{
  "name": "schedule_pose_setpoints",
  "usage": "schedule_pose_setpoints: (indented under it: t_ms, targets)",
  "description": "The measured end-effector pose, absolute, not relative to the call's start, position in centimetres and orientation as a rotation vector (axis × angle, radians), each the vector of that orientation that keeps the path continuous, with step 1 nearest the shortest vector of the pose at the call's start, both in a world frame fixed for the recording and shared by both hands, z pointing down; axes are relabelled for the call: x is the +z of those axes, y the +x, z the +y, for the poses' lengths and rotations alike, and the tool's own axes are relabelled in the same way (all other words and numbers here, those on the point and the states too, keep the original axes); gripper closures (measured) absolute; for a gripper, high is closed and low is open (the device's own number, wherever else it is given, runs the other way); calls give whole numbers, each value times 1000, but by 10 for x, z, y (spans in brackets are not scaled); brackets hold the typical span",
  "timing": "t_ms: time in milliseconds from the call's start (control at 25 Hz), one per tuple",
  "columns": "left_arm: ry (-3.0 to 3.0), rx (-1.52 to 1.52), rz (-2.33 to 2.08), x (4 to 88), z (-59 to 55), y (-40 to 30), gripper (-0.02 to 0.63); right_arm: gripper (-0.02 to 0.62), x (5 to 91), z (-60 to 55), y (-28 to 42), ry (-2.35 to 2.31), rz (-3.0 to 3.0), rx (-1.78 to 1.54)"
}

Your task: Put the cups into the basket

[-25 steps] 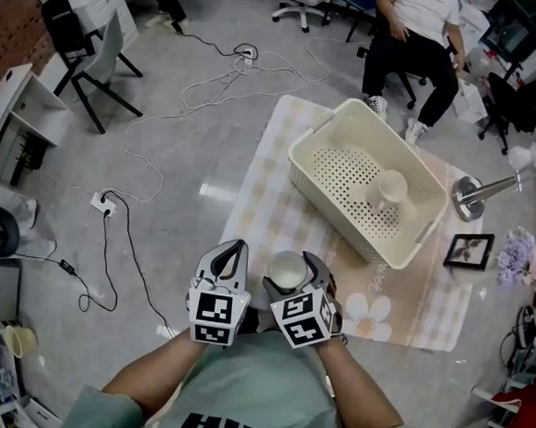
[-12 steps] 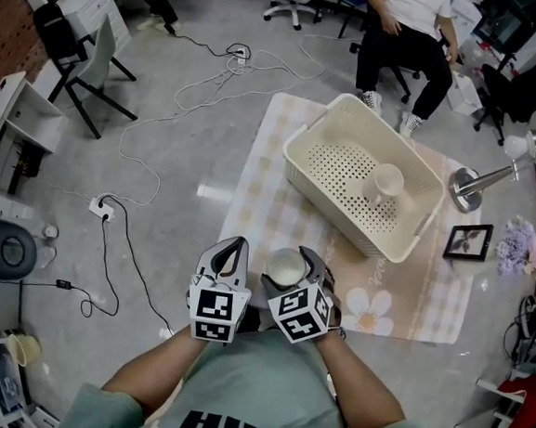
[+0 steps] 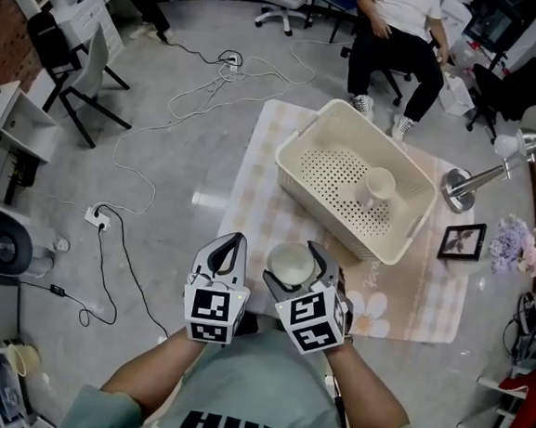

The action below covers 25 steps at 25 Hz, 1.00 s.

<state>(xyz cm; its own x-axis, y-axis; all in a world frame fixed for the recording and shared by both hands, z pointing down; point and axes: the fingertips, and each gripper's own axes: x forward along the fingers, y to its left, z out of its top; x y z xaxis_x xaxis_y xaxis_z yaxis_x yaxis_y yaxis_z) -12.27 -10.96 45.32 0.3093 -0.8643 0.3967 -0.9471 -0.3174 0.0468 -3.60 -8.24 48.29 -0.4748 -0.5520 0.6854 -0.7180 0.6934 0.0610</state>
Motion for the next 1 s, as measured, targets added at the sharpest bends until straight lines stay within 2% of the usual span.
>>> schedule_pose_setpoints:
  t_ms: [520,1000]
  targets:
    - [2382,416,-1603,411,-164,-93,600,201,400,-155,0,1126,-2237,342]
    - [2434,409,-1593,394,-216,-76,600,201,373,-230,21,1206,-2216,286]
